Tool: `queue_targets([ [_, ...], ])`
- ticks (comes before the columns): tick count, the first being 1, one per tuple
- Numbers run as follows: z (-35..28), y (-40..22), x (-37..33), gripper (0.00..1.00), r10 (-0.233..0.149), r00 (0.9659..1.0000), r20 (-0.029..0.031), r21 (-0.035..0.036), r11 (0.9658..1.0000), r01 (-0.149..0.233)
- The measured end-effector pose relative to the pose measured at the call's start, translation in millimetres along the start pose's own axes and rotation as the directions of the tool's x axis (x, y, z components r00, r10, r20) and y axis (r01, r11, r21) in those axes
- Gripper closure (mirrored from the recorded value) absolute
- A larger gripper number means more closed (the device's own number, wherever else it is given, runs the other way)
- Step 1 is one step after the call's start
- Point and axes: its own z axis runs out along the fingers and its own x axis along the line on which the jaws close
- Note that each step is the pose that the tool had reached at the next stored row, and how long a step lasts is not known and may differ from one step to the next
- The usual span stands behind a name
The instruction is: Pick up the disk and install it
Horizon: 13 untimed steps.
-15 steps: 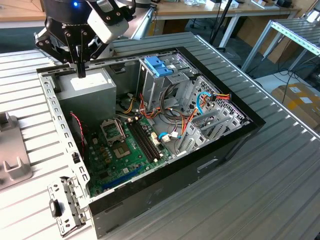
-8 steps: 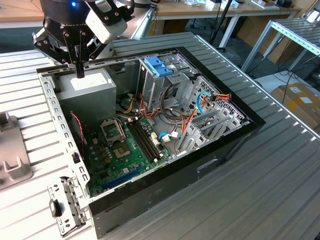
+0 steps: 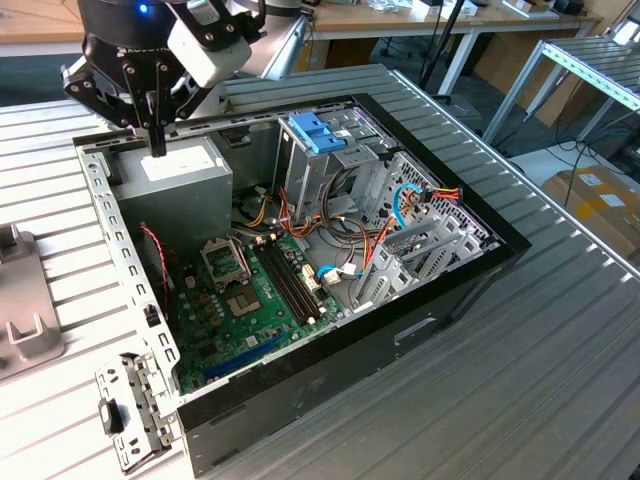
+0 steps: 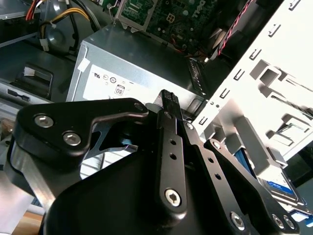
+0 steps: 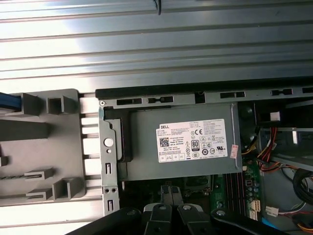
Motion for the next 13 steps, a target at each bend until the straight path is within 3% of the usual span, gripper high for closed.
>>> queue_targets([
  [13, -0.1, -0.3, 4.2, 0.89, 0.0, 1.0, 0.0, 0.0, 1.0, 0.0],
])
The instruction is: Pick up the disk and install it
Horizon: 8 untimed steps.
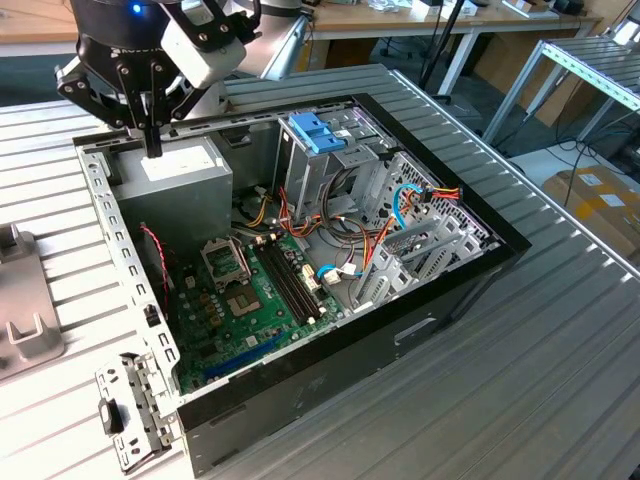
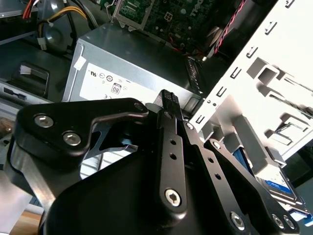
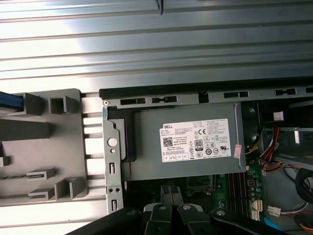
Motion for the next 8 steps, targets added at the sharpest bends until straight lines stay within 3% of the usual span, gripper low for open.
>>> queue_targets([
  [8, -0.1, -0.3, 3.7, 0.89, 0.0, 1.0, 0.0001, -0.0001, 1.0, 0.0],
])
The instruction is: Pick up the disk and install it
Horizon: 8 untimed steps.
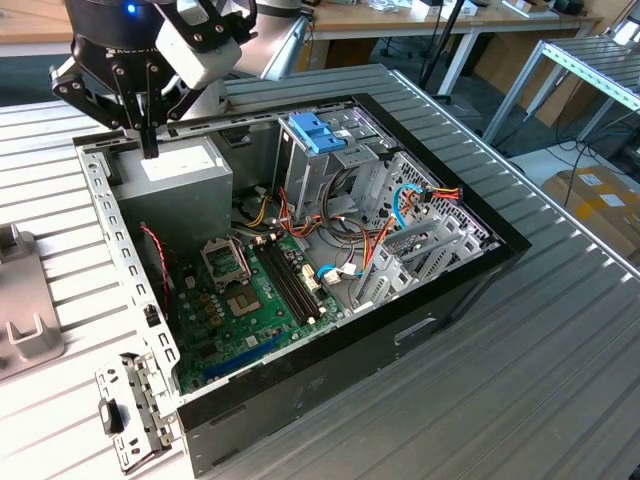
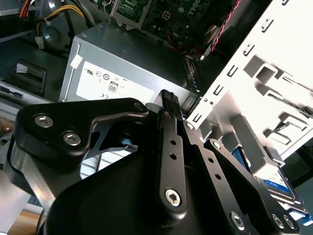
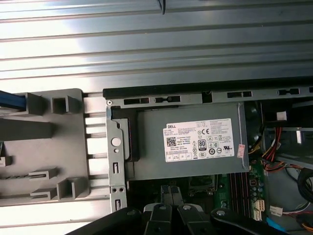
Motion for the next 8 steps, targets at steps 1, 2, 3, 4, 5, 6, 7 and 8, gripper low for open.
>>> queue_targets([
  [1, 0.0, 0.0, 0.3, 0.89, 0.0, 1.0, 0.0, 0.0, 1.0, 0.0],
  [2, 0.0, 0.0, 0.6, 0.89, 0.0, 1.0, 0.0, 0.0, 1.0, 0.0],
  [3, 0.0, -0.1, 0.9, 0.89, 0.0, 1.0, 0.0, 0.0, 1.0, 0.0],
  [4, -0.1, -0.1, 1.2, 0.89, 0.0, 1.0, -0.0001, 0.0001, 1.0, 0.0],
  [5, -0.1, -0.1, 1.7, 0.89, 0.0, 1.0, 0.0, 0.0001, 1.0, 0.0],
  [6, -0.1, -0.2, 2.1, 0.89, 0.0, 1.0, -0.0001, 0.0, 1.0, 0.0],
  [7, -0.1, -0.2, 2.9, 0.89, 0.0, 1.0, 0.0, 0.0, 1.0, 0.0],
  [8, -0.1, -0.3, 3.8, 0.89, 0.0, 1.0, 0.0, 0.0, 1.0, 0.0],
])
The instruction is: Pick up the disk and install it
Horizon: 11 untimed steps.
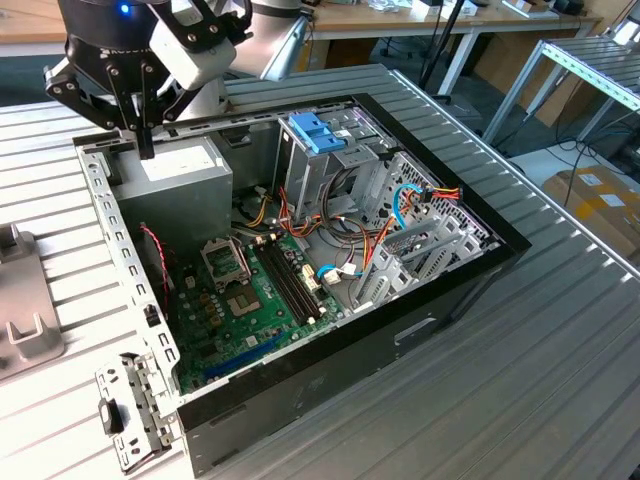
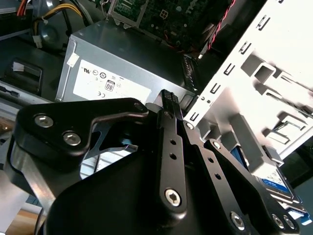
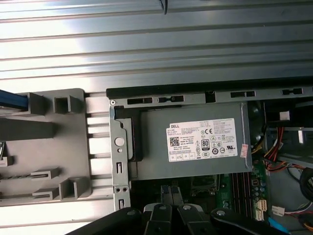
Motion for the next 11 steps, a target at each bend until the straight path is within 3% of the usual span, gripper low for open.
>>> queue_targets([
  [11, -0.2, -0.5, 6.7, 0.89, 0.0, 1.0, 0.0, -0.0001, 1.0, 0.0],
])
